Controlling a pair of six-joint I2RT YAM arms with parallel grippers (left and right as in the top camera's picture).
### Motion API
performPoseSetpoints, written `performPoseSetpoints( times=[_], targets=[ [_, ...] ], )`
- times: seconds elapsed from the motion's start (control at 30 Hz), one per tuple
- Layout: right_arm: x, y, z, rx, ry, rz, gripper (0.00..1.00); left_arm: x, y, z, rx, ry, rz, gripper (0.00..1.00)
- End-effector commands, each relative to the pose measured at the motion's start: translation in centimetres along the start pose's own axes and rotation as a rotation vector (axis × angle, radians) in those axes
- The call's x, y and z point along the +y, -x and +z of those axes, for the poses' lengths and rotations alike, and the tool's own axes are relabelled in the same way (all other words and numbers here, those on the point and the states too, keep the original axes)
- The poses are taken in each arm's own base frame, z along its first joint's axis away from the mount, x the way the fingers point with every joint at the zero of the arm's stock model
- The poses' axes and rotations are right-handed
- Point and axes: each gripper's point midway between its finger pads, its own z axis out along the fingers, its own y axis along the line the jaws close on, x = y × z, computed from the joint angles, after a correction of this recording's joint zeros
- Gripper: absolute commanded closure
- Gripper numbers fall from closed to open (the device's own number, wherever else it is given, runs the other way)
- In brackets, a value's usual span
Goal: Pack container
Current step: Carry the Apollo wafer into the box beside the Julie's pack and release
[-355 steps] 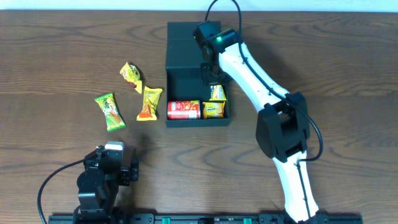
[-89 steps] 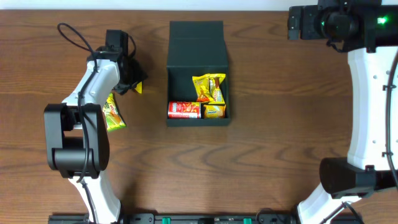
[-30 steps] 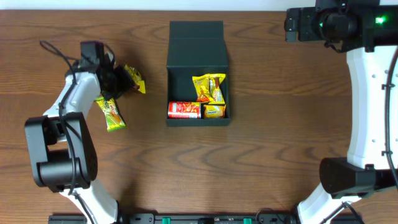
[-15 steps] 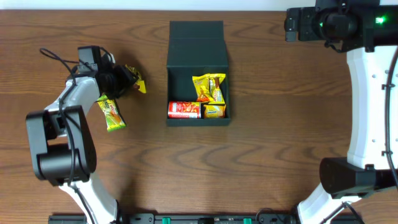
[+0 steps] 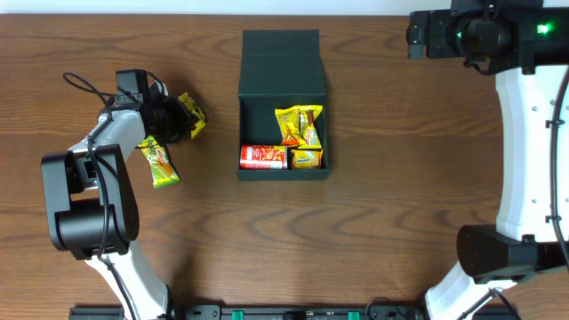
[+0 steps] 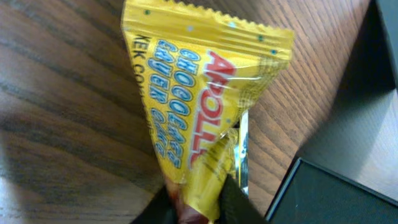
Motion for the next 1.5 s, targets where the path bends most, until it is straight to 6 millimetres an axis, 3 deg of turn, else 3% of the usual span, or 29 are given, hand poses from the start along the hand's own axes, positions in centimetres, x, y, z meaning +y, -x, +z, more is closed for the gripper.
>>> performPoseSetpoints(
  times=[0.0,0.2,0.33,0.47,0.6,0.77,0.93,1.07,1.23,1.47],
  targets=[
    [0.1,-0.2,0.2,0.007,0.006,0.004,0.01,0.5,-0.1,0.3,0.004,0.016,-0.012,0.84],
    [0.1,-0.2,0.2,0.007,0.006,0.004,0.01,0.2,-0.1,0.3,0.007,0.001,-0.009,0.94],
    [0.1,-0.2,0.2,0.007,0.006,0.004,0.01,-1.1,0.4,-0.2,0.004,-0.037,0.006,0.94],
    [0.1,-0.2,0.2,0.007,0.006,0.004,0.01,-4.1,1.5,-2.5,-0.051,-0.072,0.097,0.94],
    [0.0,0.0,0.2,-0.001,0.004,0.003,0.01,-8.9,1.6,-6.5,-0.145,-0.052,0.281,0.94],
    [-0.4,0.1,0.2,-0.006,-0.004,0.009,0.01,-13.8,-2.3,-8.6,-0.183,-0.012,0.493,0.94],
    [-1.4,0.1,0.2,-0.005,-0.018,0.027,0.01,-17.6,-8.5,-6.1,-0.138,0.026,0.683,0.94],
    [-2.0,-0.1,0.1,0.002,-0.026,0.036,0.01,-17.5,-11.6,-3.3,-0.075,0.070,0.673,0.94],
    [-2.1,-0.1,0.1,0.003,-0.027,0.039,0.01,-14.3,-14.3,0.3,0.050,0.179,0.650,0.94],
    [-2.0,-0.1,0.1,0.003,-0.023,0.039,0.01,-12.2,-13.3,1.1,0.010,0.287,0.555,0.94]
  ],
)
